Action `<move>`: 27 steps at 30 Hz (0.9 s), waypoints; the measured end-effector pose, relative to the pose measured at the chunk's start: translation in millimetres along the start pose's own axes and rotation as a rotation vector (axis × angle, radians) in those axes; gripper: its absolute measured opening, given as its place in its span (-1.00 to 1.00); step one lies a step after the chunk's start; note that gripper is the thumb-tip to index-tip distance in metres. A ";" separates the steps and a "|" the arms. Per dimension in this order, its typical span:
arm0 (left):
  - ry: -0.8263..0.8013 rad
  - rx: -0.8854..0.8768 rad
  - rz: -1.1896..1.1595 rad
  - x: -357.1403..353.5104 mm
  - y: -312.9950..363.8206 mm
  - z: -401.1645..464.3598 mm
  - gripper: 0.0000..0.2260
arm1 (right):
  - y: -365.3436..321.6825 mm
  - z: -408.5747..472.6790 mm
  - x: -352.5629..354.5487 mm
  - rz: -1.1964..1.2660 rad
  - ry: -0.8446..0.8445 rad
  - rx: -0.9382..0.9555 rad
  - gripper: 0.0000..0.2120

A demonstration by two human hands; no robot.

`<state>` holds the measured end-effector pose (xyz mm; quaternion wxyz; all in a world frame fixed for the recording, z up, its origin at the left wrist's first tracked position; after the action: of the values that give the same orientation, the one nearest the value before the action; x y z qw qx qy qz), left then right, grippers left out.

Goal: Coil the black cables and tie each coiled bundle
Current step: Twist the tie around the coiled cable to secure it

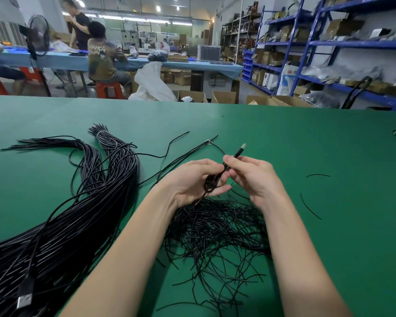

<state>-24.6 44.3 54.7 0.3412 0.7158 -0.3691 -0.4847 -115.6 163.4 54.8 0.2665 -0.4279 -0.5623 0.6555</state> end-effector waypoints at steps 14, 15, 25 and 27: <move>0.314 -0.232 -0.217 21.2 1.8 9.2 -0.92 | 23.5 8.2 23.4 -1.087 0.140 0.059 -0.80; 0.312 -0.237 -0.240 21.5 1.3 8.9 -0.93 | 29.4 5.1 20.9 -1.184 0.132 0.018 -0.78; 0.297 -0.211 -0.370 22.3 1.2 6.8 -0.98 | 32.7 6.9 3.2 -1.186 -0.066 0.074 -0.90; 0.297 -0.212 -0.396 24.9 2.1 6.2 -0.97 | 20.3 5.1 5.1 -0.802 -0.118 0.068 -0.92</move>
<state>-24.4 21.1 43.6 0.3634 0.7976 -0.1150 -0.4675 -119.8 160.5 33.8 0.4824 -0.1270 -0.6770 0.5412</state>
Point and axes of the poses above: each hand's wrist, its own z-axis towards the middle knuckle, its own x-axis out of the back of the hand, y = z × x, the point moved 1 cm from there along z, towards the middle knuckle, and after that the axes turned 7 degrees about x, right-handed, at the moved point
